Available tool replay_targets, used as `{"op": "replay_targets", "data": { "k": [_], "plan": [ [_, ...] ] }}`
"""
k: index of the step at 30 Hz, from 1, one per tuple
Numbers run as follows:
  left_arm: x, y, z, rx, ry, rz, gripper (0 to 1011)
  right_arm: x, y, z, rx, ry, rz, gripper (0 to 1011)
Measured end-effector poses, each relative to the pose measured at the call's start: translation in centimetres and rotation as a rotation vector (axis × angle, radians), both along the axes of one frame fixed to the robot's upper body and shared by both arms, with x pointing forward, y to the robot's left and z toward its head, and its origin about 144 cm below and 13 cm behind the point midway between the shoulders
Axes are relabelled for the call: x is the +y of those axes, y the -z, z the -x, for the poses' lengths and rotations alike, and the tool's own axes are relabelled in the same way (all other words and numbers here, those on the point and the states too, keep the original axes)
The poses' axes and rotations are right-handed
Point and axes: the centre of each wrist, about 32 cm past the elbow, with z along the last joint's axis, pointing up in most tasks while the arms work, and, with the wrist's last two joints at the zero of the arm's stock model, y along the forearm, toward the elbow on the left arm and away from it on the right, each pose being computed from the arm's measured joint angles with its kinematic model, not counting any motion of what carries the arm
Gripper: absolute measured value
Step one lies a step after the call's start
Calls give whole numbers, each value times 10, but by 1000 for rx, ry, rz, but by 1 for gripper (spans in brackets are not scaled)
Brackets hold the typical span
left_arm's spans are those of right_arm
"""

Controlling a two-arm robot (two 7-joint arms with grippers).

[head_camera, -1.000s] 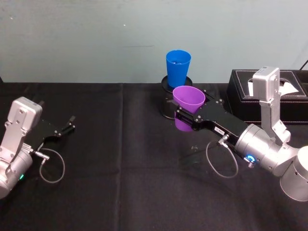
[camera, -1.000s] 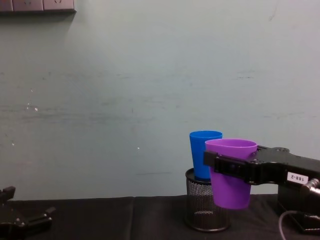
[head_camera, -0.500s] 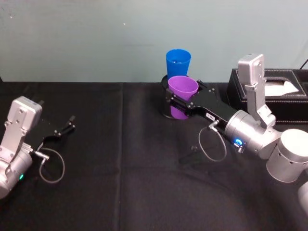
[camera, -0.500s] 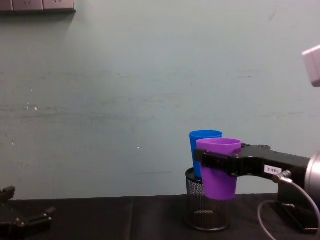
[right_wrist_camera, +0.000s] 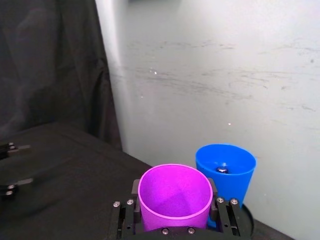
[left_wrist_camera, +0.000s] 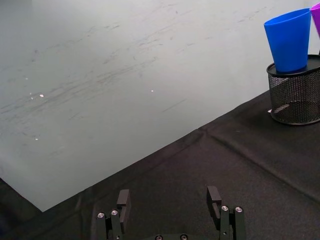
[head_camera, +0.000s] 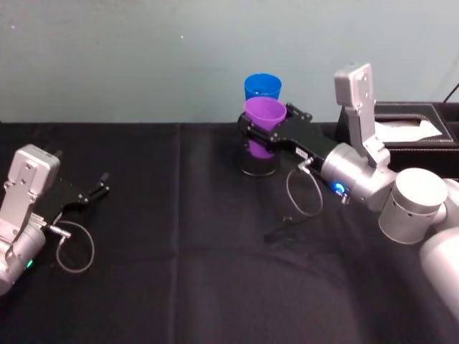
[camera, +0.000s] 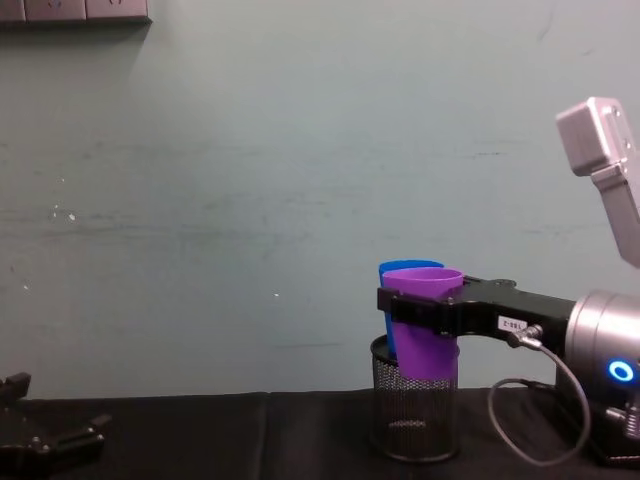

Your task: Pick up one cup with a gripper and tap it against the other cup.

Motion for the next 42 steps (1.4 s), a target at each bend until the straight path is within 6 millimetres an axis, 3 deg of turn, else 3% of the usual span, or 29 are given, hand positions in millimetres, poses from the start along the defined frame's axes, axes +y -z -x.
{"op": "replay_targets", "data": {
  "k": [20, 42],
  "plan": [
    [0, 0, 0, 0, 0, 0, 1000, 2, -4, -30, -7, 49, -5, 734],
    [0, 0, 0, 0, 0, 0, 1000, 2, -10, -37, -12, 56, -21, 735]
  ]
}}
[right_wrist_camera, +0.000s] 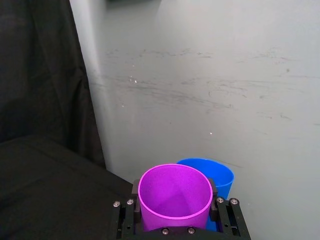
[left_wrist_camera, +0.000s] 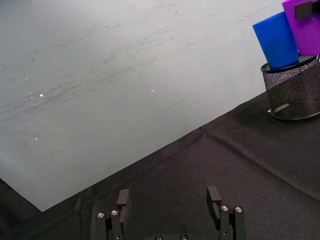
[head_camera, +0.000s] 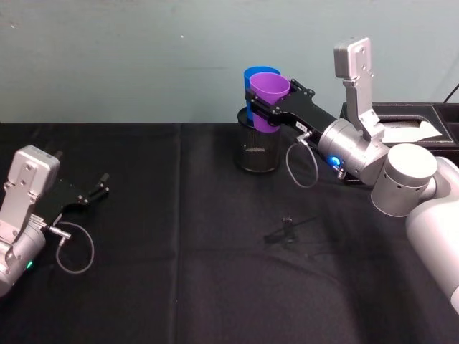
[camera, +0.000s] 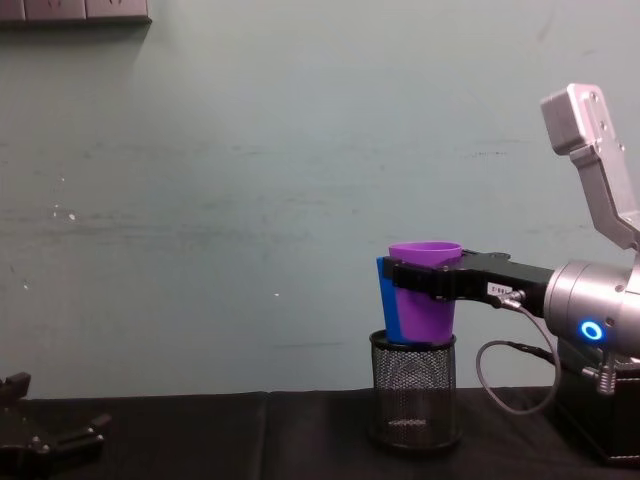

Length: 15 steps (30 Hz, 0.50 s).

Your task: Pick up one cup with a gripper and tap it against the other cup.

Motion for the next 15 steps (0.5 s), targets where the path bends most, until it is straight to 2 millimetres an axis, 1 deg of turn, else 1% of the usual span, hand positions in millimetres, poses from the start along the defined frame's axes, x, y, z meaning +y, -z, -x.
{"op": "replay_targets", "data": {
  "k": [15],
  "plan": [
    [0, 0, 0, 0, 0, 0, 1000, 0, 0, 0, -1, -3, 1, 734]
  ]
}}
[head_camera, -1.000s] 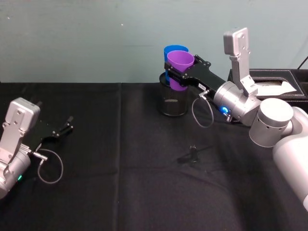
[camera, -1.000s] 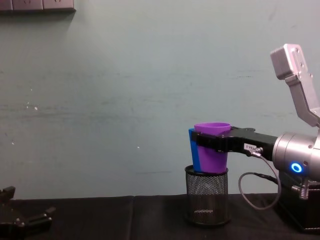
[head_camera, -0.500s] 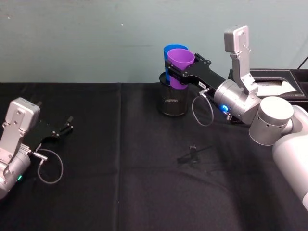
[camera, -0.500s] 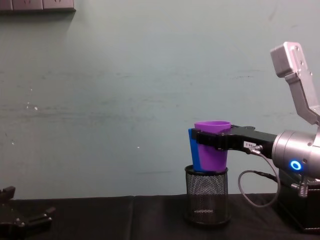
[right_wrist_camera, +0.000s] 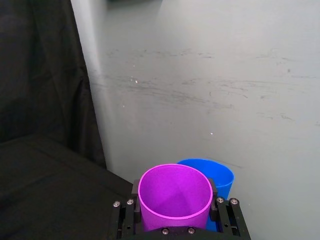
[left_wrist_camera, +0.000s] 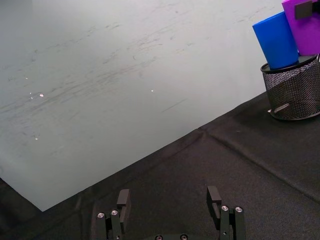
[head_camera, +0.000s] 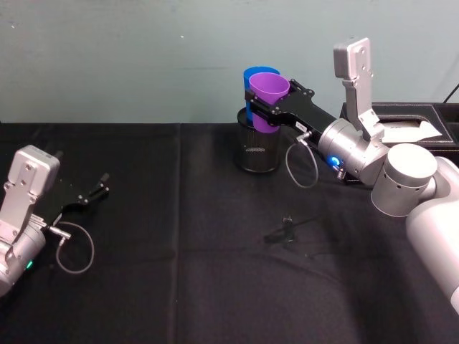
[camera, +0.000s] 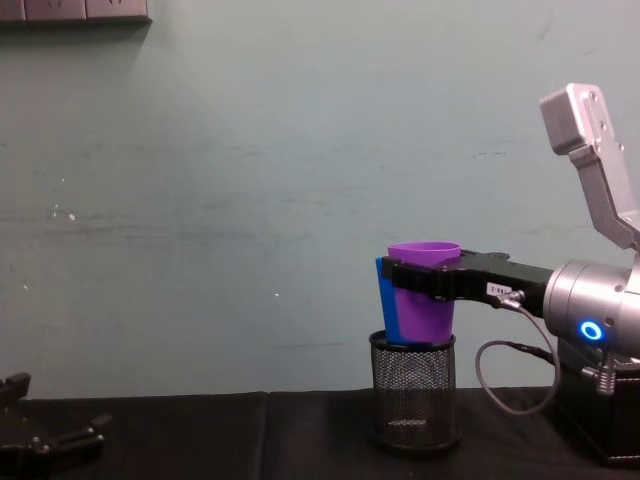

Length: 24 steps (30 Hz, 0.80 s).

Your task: Pick up one cup with a gripper and tap it against the other cup.

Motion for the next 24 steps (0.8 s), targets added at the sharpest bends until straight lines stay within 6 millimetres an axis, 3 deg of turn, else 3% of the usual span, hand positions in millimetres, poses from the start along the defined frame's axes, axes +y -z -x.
{"op": "replay_targets", "data": {
  "k": [24],
  "plan": [
    [0, 0, 0, 0, 0, 0, 1000, 0, 0, 0, 0, 0, 0, 734]
  ]
}}
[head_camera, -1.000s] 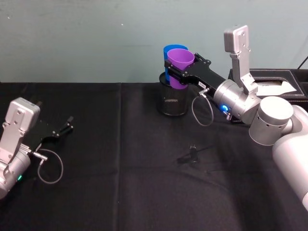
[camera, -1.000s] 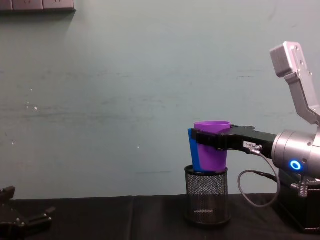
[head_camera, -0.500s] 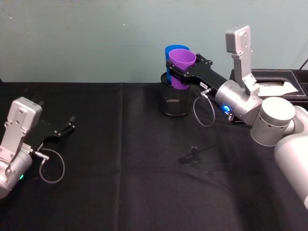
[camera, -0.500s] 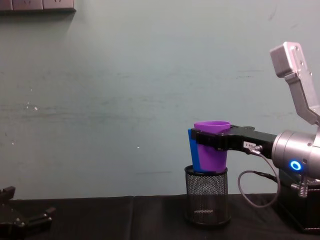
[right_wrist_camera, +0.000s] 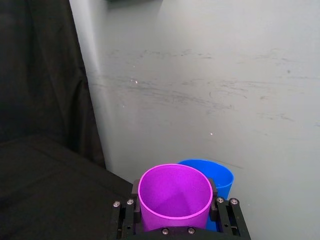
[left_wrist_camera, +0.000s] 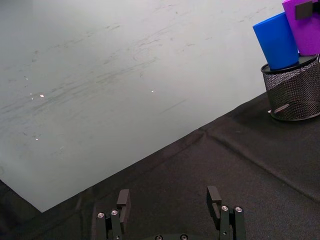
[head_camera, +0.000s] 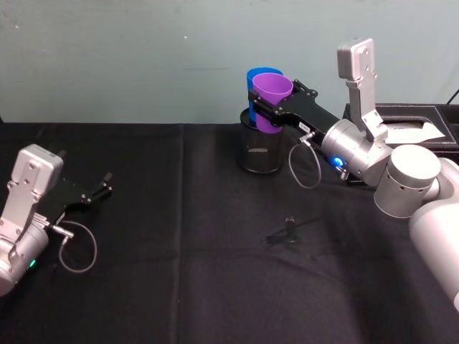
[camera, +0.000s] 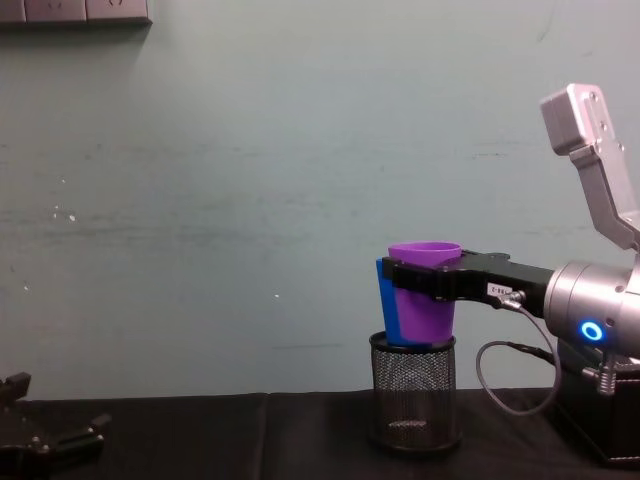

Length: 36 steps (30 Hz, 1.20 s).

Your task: Pick up one cup with a gripper and tap it against the other cup.

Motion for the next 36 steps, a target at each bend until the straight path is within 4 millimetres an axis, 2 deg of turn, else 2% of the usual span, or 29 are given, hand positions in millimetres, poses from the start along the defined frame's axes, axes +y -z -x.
{"op": "replay_targets", "data": {
  "k": [36],
  "plan": [
    [0, 0, 0, 0, 0, 0, 1000, 0, 0, 0, 0, 0, 0, 734]
  ]
}}
